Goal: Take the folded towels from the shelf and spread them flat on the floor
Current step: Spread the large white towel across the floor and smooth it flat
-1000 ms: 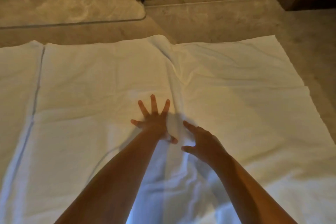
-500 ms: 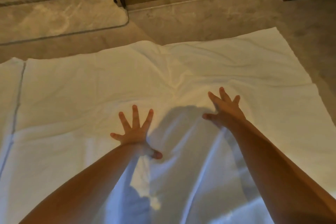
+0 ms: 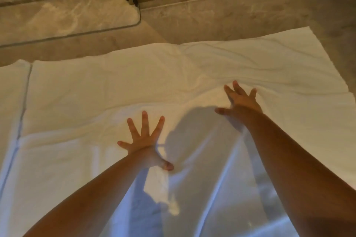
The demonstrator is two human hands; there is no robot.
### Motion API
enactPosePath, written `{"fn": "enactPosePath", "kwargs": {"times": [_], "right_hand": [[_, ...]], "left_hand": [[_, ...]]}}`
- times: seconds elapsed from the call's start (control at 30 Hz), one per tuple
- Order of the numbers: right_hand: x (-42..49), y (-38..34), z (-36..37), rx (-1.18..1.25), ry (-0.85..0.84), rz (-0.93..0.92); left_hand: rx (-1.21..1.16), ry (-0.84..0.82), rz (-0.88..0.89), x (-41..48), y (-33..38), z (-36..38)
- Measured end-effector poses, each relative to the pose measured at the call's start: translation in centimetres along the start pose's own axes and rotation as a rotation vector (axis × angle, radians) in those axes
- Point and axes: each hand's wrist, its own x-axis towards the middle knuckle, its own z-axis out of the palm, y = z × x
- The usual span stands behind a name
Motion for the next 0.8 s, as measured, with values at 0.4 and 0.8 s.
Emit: {"fn": "enactPosePath", "kwargs": {"times": [0.4,0.8], "right_hand": [[-19.4,2.9,12.1,0.153,0.185,0.132],[-28.9,4.9,18.7,0.254,0.006,0.474]], "left_hand": [[-0.018,0.059,0.074,-0.4,0.0,-0.1],[-0.027,0.090,0.137,-0.5,-0.5,0.0]]}}
